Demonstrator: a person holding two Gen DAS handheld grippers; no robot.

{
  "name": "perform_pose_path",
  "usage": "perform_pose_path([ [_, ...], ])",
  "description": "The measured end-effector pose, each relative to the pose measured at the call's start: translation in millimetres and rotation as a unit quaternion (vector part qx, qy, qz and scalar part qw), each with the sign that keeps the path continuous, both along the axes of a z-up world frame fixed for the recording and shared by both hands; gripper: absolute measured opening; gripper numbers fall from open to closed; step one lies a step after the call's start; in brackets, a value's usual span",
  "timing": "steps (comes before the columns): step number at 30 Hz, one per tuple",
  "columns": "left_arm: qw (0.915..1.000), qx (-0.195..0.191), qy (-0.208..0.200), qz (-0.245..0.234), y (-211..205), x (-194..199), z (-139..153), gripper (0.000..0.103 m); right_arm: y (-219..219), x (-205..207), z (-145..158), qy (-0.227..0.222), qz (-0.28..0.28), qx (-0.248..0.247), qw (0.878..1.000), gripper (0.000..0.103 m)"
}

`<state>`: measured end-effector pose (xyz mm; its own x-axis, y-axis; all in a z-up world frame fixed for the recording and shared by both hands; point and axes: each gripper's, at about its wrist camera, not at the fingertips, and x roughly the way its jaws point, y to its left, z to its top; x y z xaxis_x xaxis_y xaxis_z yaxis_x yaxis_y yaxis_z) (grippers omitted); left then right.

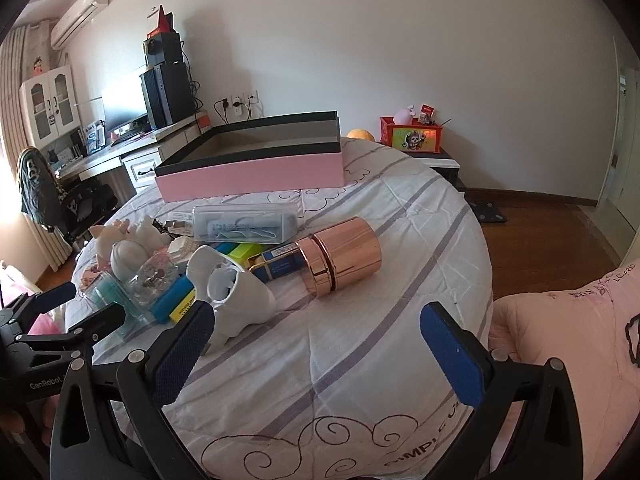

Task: Organize rigid objects
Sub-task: 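Grasp the teal oval compact with the left tool while the right tool grasps the white nozzle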

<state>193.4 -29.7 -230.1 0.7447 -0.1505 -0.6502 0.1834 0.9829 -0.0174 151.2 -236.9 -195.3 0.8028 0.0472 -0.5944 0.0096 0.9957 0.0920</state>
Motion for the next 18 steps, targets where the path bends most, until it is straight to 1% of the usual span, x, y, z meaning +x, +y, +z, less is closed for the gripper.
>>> perform_pose_path([
  [2,0.9998,0.006,-0.012,-0.013,-5.2,1.9,-1.2,0.091,-2.2,5.2,-3.8,0.006,0.003,0.002,1.0,0.103],
  [4,0.9992,0.023,-0.028,-0.02,-12.4,1.0,-1.7,0.084,-2.5,9.6,-6.4,0.006,0.012,0.006,1.0,0.103],
  [5,0.9986,0.024,-0.033,-0.032,-15.2,-0.8,-0.7,0.078,-2.3,11.6,-8.1,0.006,0.018,0.009,1.0,0.103],
  [6,0.9983,0.015,-0.032,-0.048,-15.6,-1.1,0.8,0.069,-2.1,12.2,-8.5,0.006,0.026,0.014,1.0,0.103],
  [10,0.9981,0.013,-0.031,-0.051,-14.3,-1.3,3.2,0.069,8.7,14.9,-10.8,0.01,0.052,0.019,0.998,0.103],
  [12,0.9983,0.006,-0.031,-0.05,-10.8,-1.6,5.6,0.069,15.1,20.3,-14.6,0.019,0.055,0.02,0.998,0.103],
  [14,0.9979,0.006,-0.031,-0.056,-8.7,-4.4,7.4,0.069,19.7,26.3,-19.3,0.029,0.063,0.033,0.997,0.102],
  [17,0.998,0.002,-0.034,-0.054,-3.7,-6.4,11.3,0.068,27.8,36.5,-25.7,0.04,0.075,0.051,0.995,0.096],
  [18,0.9979,-0.003,-0.034,-0.054,-2.2,-6.5,12.7,0.068,31.4,38.4,-27.0,0.043,0.077,0.055,0.995,0.096],
])
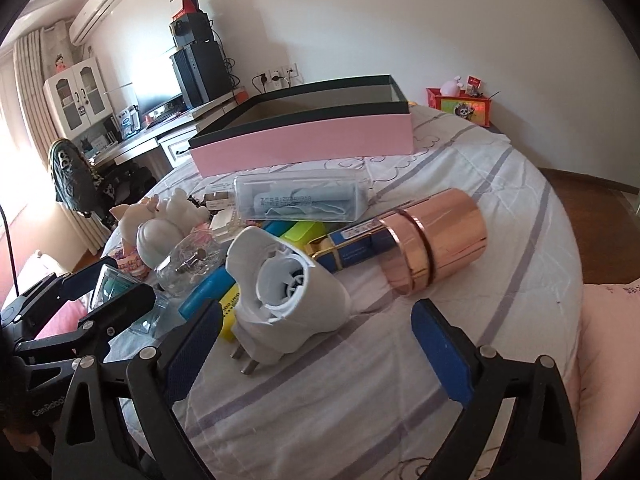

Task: Organize rigid objects
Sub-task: 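Grasp the teal oval compact with the left tool while the right tool grasps the white nozzle, then lower both held items into the pink box and open both tools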

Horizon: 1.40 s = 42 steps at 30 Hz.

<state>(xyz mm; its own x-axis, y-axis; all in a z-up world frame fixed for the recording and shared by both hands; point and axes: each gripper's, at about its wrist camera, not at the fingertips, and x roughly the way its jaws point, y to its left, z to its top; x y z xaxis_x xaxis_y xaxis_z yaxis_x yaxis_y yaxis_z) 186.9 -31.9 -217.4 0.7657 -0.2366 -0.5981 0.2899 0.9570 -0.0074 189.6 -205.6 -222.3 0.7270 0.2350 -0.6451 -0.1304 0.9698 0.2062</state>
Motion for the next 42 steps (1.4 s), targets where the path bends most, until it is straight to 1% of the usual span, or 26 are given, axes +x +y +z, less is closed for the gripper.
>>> perform_pose_path([
  [2,1.0,0.001,-0.003,-0.001,0.6,0.2,0.4,0.068,5.0,6.2,-3.5,0.004,0.003,0.001,1.0,0.093],
  [4,1.0,0.001,-0.002,-0.003,0.7,1.0,-1.0,0.067,8.0,11.4,-6.0,0.005,0.004,-0.003,1.0,0.078],
  [5,1.0,-0.001,-0.003,-0.004,1.0,1.0,-1.3,0.067,8.2,12.0,-5.1,0.0,0.011,0.001,1.0,0.061],
  [11,0.9998,-0.019,-0.006,-0.008,7.5,1.0,4.1,0.067,12.0,7.0,0.7,-0.007,0.023,-0.023,0.999,0.061],
  [14,0.9994,-0.027,-0.017,-0.013,7.6,0.3,14.6,0.066,13.3,1.2,11.3,-0.02,0.024,-0.024,0.999,0.061],
  [15,0.9992,-0.029,-0.023,-0.015,6.2,0.3,18.7,0.064,13.9,0.3,16.1,-0.025,0.025,-0.024,0.999,0.061],
  [16,0.9989,-0.031,-0.029,-0.02,5.1,0.5,23.3,0.049,14.4,-0.4,22.0,-0.033,0.027,-0.023,0.999,0.061],
  [17,0.9983,-0.037,-0.032,-0.03,3.3,1.4,28.4,0.03,14.9,0.0,26.8,-0.038,0.029,-0.024,0.999,0.061],
  [18,0.9979,-0.041,-0.032,-0.037,2.1,4.6,33.2,0.017,15.7,1.0,31.0,-0.043,0.03,-0.026,0.998,0.061],
  [19,0.9983,-0.034,-0.028,-0.037,-0.9,9.7,33.9,0.02,16.3,3.3,34.9,-0.048,0.031,-0.027,0.998,0.061],
  [21,0.9991,-0.009,-0.014,-0.04,-6.9,18.6,25.1,0.02,17.4,11.3,36.0,-0.043,0.033,-0.032,0.998,0.061],
  [23,0.9989,-0.026,0.018,-0.034,-3.7,24.8,10.0,0.021,17.4,16.4,30.6,-0.038,0.034,-0.027,0.998,0.061],
  [24,0.9984,-0.036,0.028,-0.032,-2.7,24.6,3.0,0.025,17.3,18.0,26.5,-0.033,0.034,-0.024,0.999,0.061],
  [26,0.9987,-0.04,0.018,-0.024,-0.4,18.2,-1.2,0.037,17.3,18.2,18.9,-0.024,0.034,-0.015,0.999,0.061],
  [28,0.9988,-0.042,0.019,-0.019,2.4,14.9,-3.4,0.086,17.1,18.1,13.6,-0.021,0.034,-0.012,0.999,0.061],
  [31,0.9984,-0.052,0.007,-0.022,7.1,4.9,-1.7,0.088,17.3,18.4,9.1,-0.017,0.036,-0.008,0.999,0.061],
  [35,0.9987,-0.037,-0.001,-0.035,4.2,-7.0,1.2,0.088,17.2,17.0,10.0,-0.018,0.037,-0.008,0.999,0.061],
  [39,0.9992,-0.003,0.011,-0.038,-6.3,-9.5,-11.4,0.088,16.7,15.0,13.0,-0.021,0.035,-0.008,0.999,0.061],
  [40,0.9992,0.0,0.015,-0.037,-7.7,-8.2,-13.7,0.085,17.4,14.6,13.2,-0.021,0.036,-0.009,0.999,0.061],
  [41,0.9991,-0.003,0.019,-0.037,-7.2,-5.5,-15.6,0.077,18.4,14.3,13.3,-0.02,0.038,-0.01,0.999,0.061],
  [42,0.999,-0.008,0.027,-0.036,-6.7,-3.2,-15.7,0.074,18.6,13.6,13.6,-0.021,0.039,-0.01,0.999,0.061],
])
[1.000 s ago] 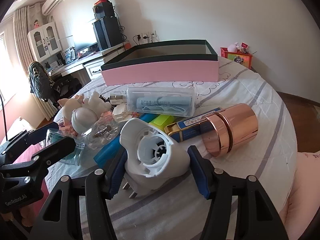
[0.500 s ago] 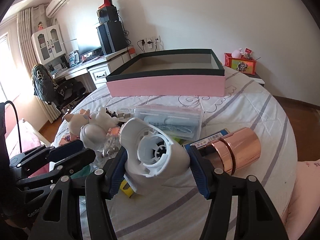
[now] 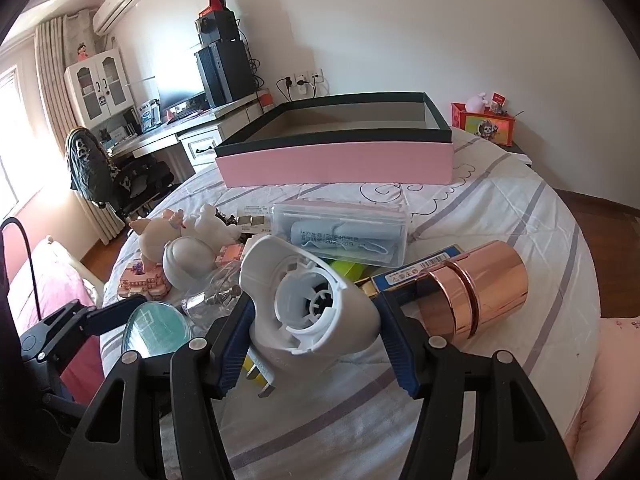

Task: Organize rigid objects
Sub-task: 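Lower both held items into the pink box and open both tools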

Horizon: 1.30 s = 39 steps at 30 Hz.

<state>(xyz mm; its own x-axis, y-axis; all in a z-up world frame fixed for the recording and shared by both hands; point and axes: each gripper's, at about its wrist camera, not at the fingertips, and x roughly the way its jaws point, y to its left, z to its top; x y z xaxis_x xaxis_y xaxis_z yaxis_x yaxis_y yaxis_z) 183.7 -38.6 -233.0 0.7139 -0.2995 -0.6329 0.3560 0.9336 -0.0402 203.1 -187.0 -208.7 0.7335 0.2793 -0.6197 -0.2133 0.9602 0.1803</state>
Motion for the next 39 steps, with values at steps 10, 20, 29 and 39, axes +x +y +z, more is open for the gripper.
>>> perform_pose_path([
  [10,0.9972,-0.031,-0.068,0.002,4.3,20.7,66.0,0.073,-1.0,9.7,36.9,-0.042,0.004,-0.011,0.999,0.061],
  [20,0.9958,-0.026,-0.088,0.006,-8.0,111.7,109.0,0.073,-8.9,88.4,83.3,-0.067,0.005,-0.032,0.997,0.061],
  [29,0.9987,-0.013,-0.034,0.037,-8.2,228.6,101.2,0.073,-2.3,192.5,74.4,-0.012,-0.007,-0.063,0.998,0.061],
  [39,0.993,-0.009,0.098,0.064,-2.8,296.2,52.2,0.073,4.1,245.8,25.6,0.076,-0.006,-0.09,0.993,0.062],
])
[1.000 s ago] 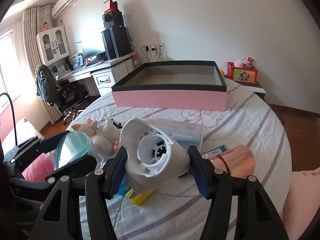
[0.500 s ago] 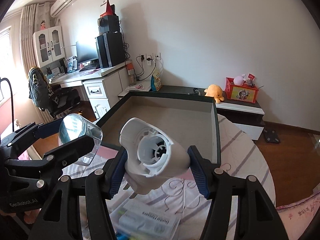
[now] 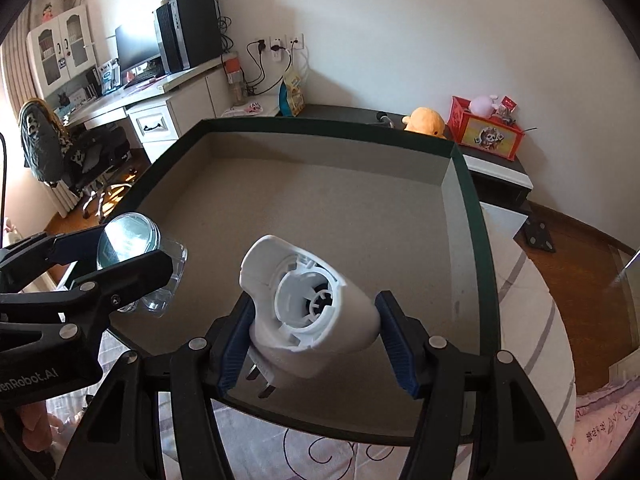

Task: Organize rigid objects
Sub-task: 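Lower both held items into the pink box and open both tools, then withdraw both tools from the box toward the remaining items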

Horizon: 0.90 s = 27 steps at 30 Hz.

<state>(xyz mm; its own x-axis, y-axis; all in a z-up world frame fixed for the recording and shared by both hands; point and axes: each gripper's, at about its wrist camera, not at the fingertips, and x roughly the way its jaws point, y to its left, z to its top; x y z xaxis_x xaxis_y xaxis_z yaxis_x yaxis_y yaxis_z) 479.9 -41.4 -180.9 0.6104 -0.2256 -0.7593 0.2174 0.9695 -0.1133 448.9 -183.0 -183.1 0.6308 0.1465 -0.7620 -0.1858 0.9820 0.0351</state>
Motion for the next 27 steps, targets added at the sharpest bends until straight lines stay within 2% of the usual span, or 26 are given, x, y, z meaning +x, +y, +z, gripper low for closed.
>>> perform_pose_path([
  [3,0.9999,0.01,0.012,0.007,-5.4,0.4,-6.2,0.076,2.2,-0.2,-5.2,0.011,-0.002,-0.009,1.0,0.063],
  [5,0.9999,0.012,0.003,0.011,-7.2,-5.6,-4.2,0.088,1.0,-5.3,-1.8,0.005,-0.009,-0.006,1.0,0.069],
  [6,0.9998,0.009,-0.006,0.013,-6.1,-10.9,-1.4,0.091,-0.1,-8.3,1.7,0.0,-0.013,-0.006,1.0,0.075],
  [8,0.9997,0.001,-0.022,0.014,-2.1,-25.1,7.3,0.092,-1.5,-19.3,12.7,-0.018,-0.016,-0.003,1.0,0.08],
  [10,0.999,-0.005,-0.044,0.013,3.2,-42.3,21.6,0.097,-1.3,-33.1,25.7,-0.035,-0.015,0.003,0.999,0.081],
  [12,0.9964,-0.003,-0.083,0.017,8.4,-69.0,38.1,0.103,-2.8,-53.7,41.1,-0.058,-0.015,0.005,0.998,0.082],
  [15,0.9872,0.011,-0.156,0.031,18.4,-119.9,62.6,0.103,-5.5,-97.4,64.6,-0.105,-0.025,0.012,0.994,0.083],
  [18,0.9774,0.025,-0.204,0.047,29.4,-167.6,77.9,0.103,-10.2,-145.0,81.7,-0.146,-0.038,0.026,0.988,0.086],
  [23,0.9701,0.022,-0.236,0.052,37.4,-233.2,90.7,0.103,-9.3,-216.2,97.7,-0.191,-0.049,0.034,0.98,0.089],
  [26,0.9646,0.026,-0.256,0.056,35.1,-265.9,94.9,0.103,-5.4,-251.2,102.4,-0.204,-0.056,0.037,0.977,0.095],
  [27,0.9628,0.028,-0.262,0.059,35.8,-277.6,96.2,0.103,-4.1,-262.3,104.7,-0.212,-0.063,0.033,0.975,0.1],
])
